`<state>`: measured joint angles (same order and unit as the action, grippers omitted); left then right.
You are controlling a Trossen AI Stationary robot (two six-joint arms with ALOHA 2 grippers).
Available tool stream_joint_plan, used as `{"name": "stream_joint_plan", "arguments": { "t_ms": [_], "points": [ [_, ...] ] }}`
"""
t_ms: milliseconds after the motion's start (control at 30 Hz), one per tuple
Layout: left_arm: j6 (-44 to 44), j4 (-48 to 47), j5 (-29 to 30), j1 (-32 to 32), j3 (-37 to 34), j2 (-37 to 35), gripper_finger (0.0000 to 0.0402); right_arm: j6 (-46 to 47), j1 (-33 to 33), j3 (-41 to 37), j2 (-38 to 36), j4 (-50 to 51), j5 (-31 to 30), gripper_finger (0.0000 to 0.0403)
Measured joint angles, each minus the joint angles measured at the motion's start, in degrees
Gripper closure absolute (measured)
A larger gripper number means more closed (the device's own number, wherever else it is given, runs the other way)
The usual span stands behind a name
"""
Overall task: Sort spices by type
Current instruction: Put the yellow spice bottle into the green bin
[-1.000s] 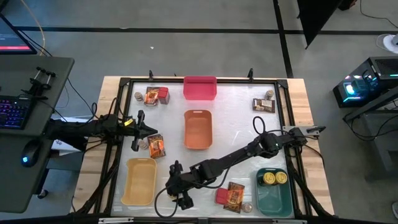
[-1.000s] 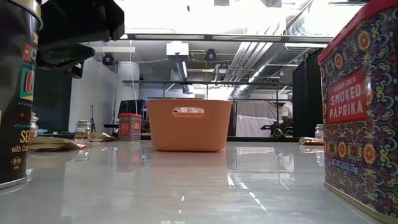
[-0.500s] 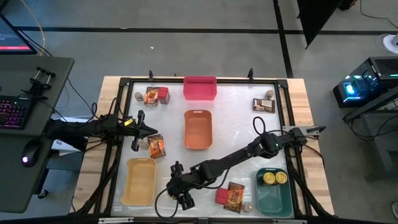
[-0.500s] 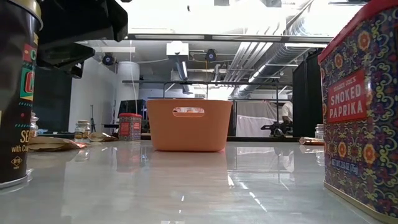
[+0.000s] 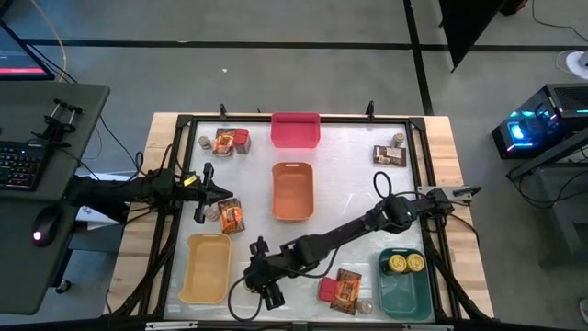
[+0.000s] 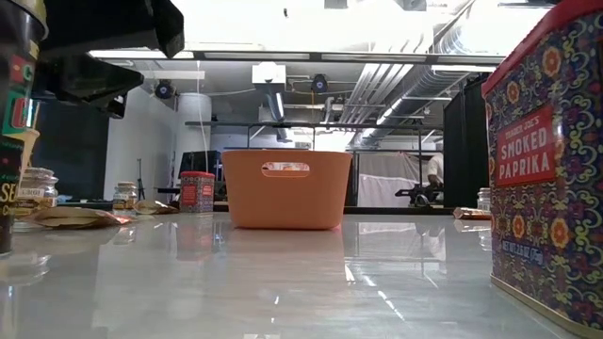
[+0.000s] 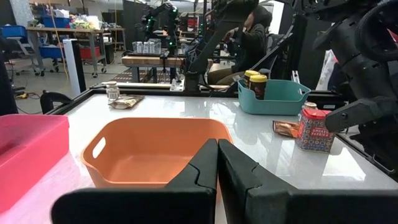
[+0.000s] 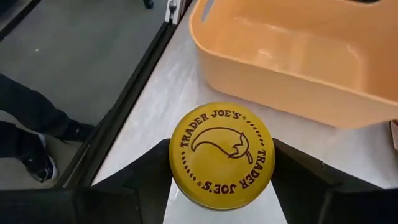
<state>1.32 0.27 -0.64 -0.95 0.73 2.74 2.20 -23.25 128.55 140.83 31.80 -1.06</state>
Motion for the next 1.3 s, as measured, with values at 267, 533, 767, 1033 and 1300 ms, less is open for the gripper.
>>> {"name": "stream_joint_plan", "arguments": {
  "t_ms": [267, 533, 767, 1033, 1300],
  "points": [
    [-0.01, 0.04, 0.0, -0.02, 0.0, -0.02, 0.0401, 2.16, 1.32, 1.14, -7.23, 16.31, -0.57, 0.0174],
    [-0.01, 0.01, 0.0, -0.01, 0.0, -0.02, 0.0401, 11.04, 0.79, 0.92, -15.42, 44.41, -3.64, 0.0174],
    [0.0, 0.01, 0.0, 0.0, 0.0, -0.02, 0.0401, 29.18, -6.32, 0.9, -22.57, 58.34, -9.44, 0.0174],
    [0.0, 0.06, 0.0, 0.0, 0.0, -0.02, 0.0401, 68.57, -19.14, -11.02, -33.23, 58.09, -14.22, 0.0174],
    [0.0, 0.02, 0.0, 0.0, 0.0, -0.01, 0.0401, 97.45, -31.37, -24.88, -38.58, 58.2, -12.37, 0.017]
  ]
}}
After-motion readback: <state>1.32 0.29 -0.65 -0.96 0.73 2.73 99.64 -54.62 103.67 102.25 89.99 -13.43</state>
